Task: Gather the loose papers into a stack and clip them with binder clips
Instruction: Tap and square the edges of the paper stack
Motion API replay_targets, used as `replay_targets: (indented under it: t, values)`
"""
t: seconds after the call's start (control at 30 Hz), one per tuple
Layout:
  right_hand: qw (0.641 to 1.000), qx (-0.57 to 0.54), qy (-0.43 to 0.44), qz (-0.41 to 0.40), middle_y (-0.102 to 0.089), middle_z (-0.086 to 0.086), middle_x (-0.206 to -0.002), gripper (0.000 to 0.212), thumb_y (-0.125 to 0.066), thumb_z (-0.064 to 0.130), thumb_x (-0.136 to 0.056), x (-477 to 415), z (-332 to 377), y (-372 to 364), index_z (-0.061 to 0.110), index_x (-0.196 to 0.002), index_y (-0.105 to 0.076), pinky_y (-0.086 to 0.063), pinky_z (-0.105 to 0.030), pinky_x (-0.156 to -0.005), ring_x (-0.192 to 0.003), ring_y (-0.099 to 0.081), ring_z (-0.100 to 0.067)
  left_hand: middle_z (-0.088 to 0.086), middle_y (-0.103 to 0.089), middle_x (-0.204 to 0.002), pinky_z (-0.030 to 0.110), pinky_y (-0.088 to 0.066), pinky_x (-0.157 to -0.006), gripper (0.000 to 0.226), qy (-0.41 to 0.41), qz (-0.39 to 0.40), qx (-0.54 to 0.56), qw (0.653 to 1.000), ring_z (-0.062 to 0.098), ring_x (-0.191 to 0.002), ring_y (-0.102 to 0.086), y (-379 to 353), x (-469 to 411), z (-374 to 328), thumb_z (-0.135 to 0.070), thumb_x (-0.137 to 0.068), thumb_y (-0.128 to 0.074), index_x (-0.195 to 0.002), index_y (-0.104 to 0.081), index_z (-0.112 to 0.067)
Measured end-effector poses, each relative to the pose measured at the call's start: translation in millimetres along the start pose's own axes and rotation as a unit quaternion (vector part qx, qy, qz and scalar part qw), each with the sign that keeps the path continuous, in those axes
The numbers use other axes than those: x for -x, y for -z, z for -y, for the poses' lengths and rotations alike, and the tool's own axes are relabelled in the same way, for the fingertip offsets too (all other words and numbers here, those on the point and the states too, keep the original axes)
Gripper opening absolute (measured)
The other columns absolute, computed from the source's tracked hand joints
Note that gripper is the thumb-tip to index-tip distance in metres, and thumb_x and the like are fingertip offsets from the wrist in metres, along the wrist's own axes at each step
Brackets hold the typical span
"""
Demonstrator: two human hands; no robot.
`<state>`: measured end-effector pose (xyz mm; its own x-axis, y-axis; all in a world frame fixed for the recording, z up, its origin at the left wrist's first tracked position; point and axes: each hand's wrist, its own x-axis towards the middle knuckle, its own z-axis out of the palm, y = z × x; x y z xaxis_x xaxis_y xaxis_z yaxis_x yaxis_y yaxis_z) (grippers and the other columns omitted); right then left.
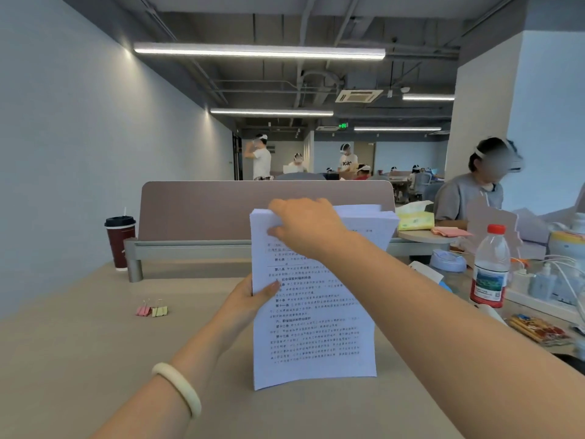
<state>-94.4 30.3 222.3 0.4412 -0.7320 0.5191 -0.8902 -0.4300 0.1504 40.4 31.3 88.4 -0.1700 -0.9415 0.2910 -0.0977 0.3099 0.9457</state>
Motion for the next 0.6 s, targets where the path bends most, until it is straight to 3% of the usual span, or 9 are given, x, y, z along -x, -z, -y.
replay_targets:
  t: [0.13,0.3,0.4,0.47,0.53,0.6]
  values:
    - [0.996,-0.044,-0.074,-0.017,-0.061,-0.004,-0.120,0.039,-0.055,0.042,-0.089,6.2,-35.5,-0.2,0.019,-0.121,-0.052,-0.036,-0.042,-0.094,-0.116,-0.050,-0.028,-0.006,-0.070,-0.117,0.041,-0.053,-0.093,0.035,0.002,0.007,-0.006,1.000,0.015,-0.104,-0.069,3.3,-3.7,2.1,-0.030,-0.090,-0.056,-0.125,-0.055,-0.028]
    - [0.988,-0.094,-0.109,0.063,-0.060,0.002,-0.092,0.029,-0.063,0.047,-0.082,15.0,-78.6,11.8,0.022,-0.095,-0.060,-0.041,-0.039,-0.083,-0.095,-0.055,-0.022,-0.005,-0.071,-0.115,0.038,-0.055,-0.089,0.032,-0.013,-0.004,0.001,1.000,0.016,-0.102,-0.069,4.6,-3.1,5.8,-0.025,-0.091,-0.056,-0.123,-0.058,-0.025]
    - [0.975,-0.146,-0.136,0.093,-0.063,-0.003,-0.089,0.029,-0.069,0.038,-0.080,20.4,-99.7,19.8,0.013,-0.094,-0.066,-0.047,-0.035,-0.075,-0.084,-0.057,-0.019,0.000,-0.073,-0.112,0.031,-0.058,-0.080,0.025,-0.020,-0.055,0.015,0.998,0.015,-0.095,-0.072,0.2,-4.5,9.5,-0.020,-0.090,-0.058,-0.115,-0.062,-0.020]
    - [0.959,-0.231,-0.152,0.064,-0.063,-0.003,-0.086,0.023,-0.072,0.031,-0.079,27.4,-107.3,21.1,0.011,-0.087,-0.067,-0.046,-0.029,-0.068,-0.078,-0.057,-0.016,0.002,-0.073,-0.107,0.025,-0.059,-0.069,0.022,-0.024,-0.101,0.021,0.994,0.013,-0.087,-0.073,-4.0,-6.8,12.2,-0.016,-0.089,-0.060,-0.110,-0.063,-0.016]
    - [0.908,-0.369,-0.198,0.000,-0.062,0.001,-0.085,0.022,-0.074,0.029,-0.078,37.8,-110.7,12.5,0.012,-0.089,-0.065,-0.047,-0.026,-0.066,-0.075,-0.058,-0.011,-0.002,-0.073,-0.103,0.021,-0.058,-0.062,0.022,-0.032,-0.122,0.021,0.992,0.010,-0.081,-0.073,-8.3,-8.5,12.6,-0.015,-0.089,-0.060,-0.110,-0.063,-0.014]
    - [0.796,-0.545,-0.255,-0.065,-0.066,0.001,-0.096,0.029,-0.074,0.029,-0.078,51.0,-112.5,-6.3,0.015,-0.101,-0.064,-0.048,-0.027,-0.066,-0.083,-0.062,-0.013,-0.006,-0.072,-0.099,0.018,-0.056,-0.059,0.020,-0.040,-0.125,0.023,0.991,0.006,-0.078,-0.073,-11.5,-8.7,11.6,-0.014,-0.089,-0.059,-0.109,-0.062,-0.015]
